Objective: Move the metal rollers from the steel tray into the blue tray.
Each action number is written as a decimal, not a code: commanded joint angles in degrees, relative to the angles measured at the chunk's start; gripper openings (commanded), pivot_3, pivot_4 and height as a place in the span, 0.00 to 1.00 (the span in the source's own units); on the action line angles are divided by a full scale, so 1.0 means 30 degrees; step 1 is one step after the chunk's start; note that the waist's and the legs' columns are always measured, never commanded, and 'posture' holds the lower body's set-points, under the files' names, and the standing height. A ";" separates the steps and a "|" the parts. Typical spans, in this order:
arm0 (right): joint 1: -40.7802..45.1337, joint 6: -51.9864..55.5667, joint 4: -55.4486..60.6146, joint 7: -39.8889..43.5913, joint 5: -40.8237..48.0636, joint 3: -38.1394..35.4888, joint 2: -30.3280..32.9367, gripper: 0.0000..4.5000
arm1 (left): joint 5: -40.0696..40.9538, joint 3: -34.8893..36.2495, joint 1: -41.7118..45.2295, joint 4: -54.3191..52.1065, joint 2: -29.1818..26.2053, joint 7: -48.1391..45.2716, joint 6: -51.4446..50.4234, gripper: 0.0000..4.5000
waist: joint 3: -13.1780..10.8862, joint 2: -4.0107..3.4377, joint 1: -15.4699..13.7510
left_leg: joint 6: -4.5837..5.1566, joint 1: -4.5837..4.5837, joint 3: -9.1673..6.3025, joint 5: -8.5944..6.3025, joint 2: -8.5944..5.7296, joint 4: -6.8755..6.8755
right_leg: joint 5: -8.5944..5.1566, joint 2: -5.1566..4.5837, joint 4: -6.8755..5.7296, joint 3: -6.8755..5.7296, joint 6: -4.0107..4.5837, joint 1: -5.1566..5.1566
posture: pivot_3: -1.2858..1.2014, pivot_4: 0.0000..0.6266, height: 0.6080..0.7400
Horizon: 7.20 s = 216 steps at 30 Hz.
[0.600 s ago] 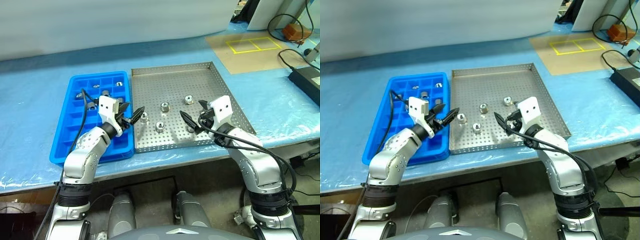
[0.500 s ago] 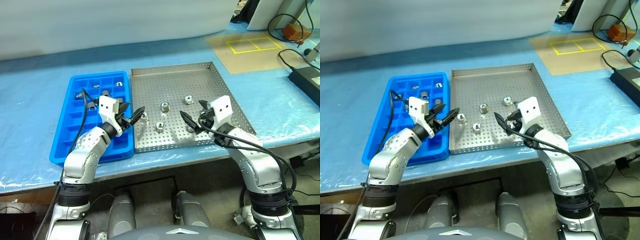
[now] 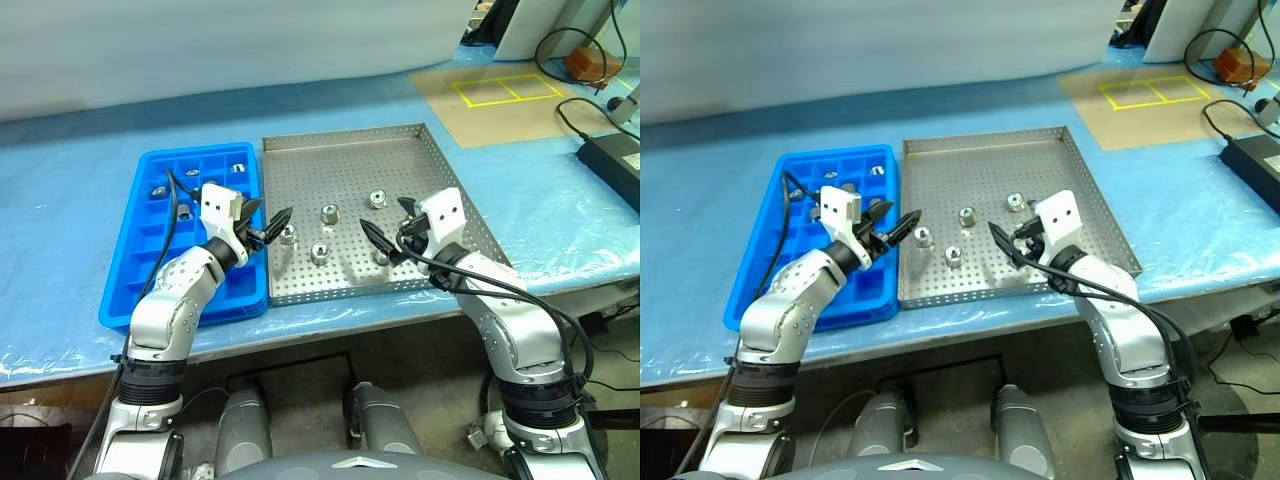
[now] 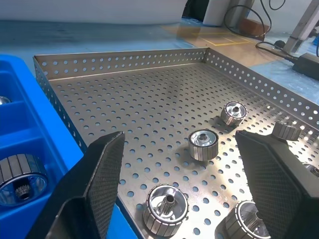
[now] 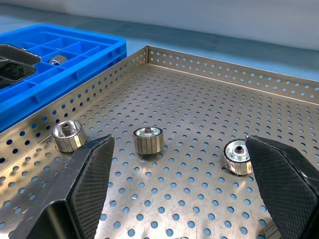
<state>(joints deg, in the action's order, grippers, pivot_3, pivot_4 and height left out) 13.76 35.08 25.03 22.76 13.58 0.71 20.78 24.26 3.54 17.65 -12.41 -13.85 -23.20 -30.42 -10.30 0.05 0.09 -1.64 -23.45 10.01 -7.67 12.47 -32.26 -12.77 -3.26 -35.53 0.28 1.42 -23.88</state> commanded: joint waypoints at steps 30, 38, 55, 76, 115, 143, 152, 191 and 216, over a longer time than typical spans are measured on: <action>-0.0100 -0.0533 0.0470 -0.1389 -0.0897 0.0224 -0.0711 0.97 | -0.6202 -0.8095 1.0619 1.2021 -0.5698 -1.2329 0.5221 0.83 | 0.0009 -0.0016 0.0028 | -0.0076 0.0014 0.0003 0.0048 -0.0021 0.0010 | 0.0001 -0.0001 -0.0031 0.0027 0.0015 -0.0004 | 0.39 0.24 1.00; -0.0619 -0.0730 0.0820 -0.2077 -0.1361 0.0271 -0.1116 0.97 | -0.9269 -0.9481 1.3724 1.7943 -0.4121 -1.4450 0.9593 0.83 | 0.0009 -0.0016 -0.0023 | -0.0072 0.0054 0.0002 0.0047 -0.0046 -0.0006 | 0.0005 -0.0031 -0.0035 0.0030 0.0021 0.0068 | 0.36 0.24 1.00; -0.1362 -0.0828 0.1037 -0.2607 -0.2042 0.0762 -0.1425 0.97 | -1.5099 -1.1297 1.7428 2.4139 -0.2337 -1.3440 1.4847 0.83 | 0.0006 -0.0011 0.0188 | 0.0008 0.0102 0.0000 -0.0001 -0.0047 0.0003 | 0.0003 -0.0031 0.0015 0.0027 0.0023 0.0132 | 0.34 0.24 1.00; -0.2134 -0.1598 0.0627 -0.3982 -0.3216 0.1250 -0.2365 0.97 | -1.7685 -1.2056 1.8717 2.5714 -0.2857 -1.5809 1.5862 0.83 | 0.0005 -0.0011 0.0447 | 0.0031 0.0117 0.0002 -0.0016 -0.0033 0.0014 | 0.0001 -0.0023 0.0047 0.0024 0.0029 0.0146 | 0.31 0.24 1.00; -0.1567 -0.1377 0.1746 -0.2627 -0.2436 0.0727 -0.2386 0.98 | -1.3456 -0.8198 1.7844 2.3429 -0.3021 -1.8378 1.5415 0.40 | -0.0005 -0.0003 0.1106 | 0.0099 0.0088 0.0006 -0.0058 -0.0041 0.0028 | 0.0003 -0.0033 0.0155 0.0006 0.0032 0.0177 | 0.32 0.24 1.00; 1.0894 -0.4827 -0.9897 0.8950 0.1197 0.4465 -0.2733 0.98 | -0.5618 0.5237 0.0689 -0.0598 -1.0958 -1.1462 -0.3043 0.40 | -0.0034 -0.0040 -0.1316 | -0.0114 0.0030 -0.0003 0.0069 0.0070 0.0233 | -0.0097 0.0000 -0.0052 -0.0136 0.0197 -0.0049 | 0.57 0.24 1.00; 1.1974 -0.6593 -1.2394 1.0303 0.0226 0.5386 -0.4332 0.98 | -0.5816 0.6591 -0.1585 -0.0333 -0.8900 -0.5849 -0.4041 0.40 | -0.0026 0.0003 -0.2396 | -0.0135 -0.0022 -0.0043 0.0083 0.0081 0.0263 | -0.0106 -0.0012 -0.0047 -0.0213 0.0211 -0.0070 | 0.60 0.24 1.00; 0.8671 -0.4884 -0.8891 0.7543 -0.0908 0.4230 -0.2091 0.98 | -0.3731 0.2746 0.2140 0.6055 -0.7971 -0.4777 -0.1245 0.76 | -0.0006 0.0041 -0.2320 | -0.0318 -0.0025 -0.0094 0.0199 0.0085 0.0274 | -0.0100 0.0011 -0.0087 -0.0235 0.0212 -0.0079 | 0.52 0.24 1.00; 0.5885 -0.2098 -0.4882 0.7262 -0.0034 0.1708 0.1829 0.98 | -0.1307 -0.2781 0.3854 0.2129 -0.6335 -0.9502 -0.1080 0.76 | -0.0004 0.0041 -0.1862 | -0.0320 0.0011 -0.0066 0.0203 0.0080 0.0250 | -0.0097 0.0008 -0.0090 -0.0212 0.0207 -0.0033 | 0.45 0.24 1.00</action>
<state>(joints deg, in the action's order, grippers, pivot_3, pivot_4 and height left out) 32.33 28.03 6.73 44.19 11.86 8.27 25.02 21.58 -2.05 26.89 -6.55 -33.51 -50.46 -35.92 -10.31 0.18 -5.50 -2.59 -23.39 9.82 -7.06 12.71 -31.51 -13.06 -3.24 -35.80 -0.35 2.04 -23.94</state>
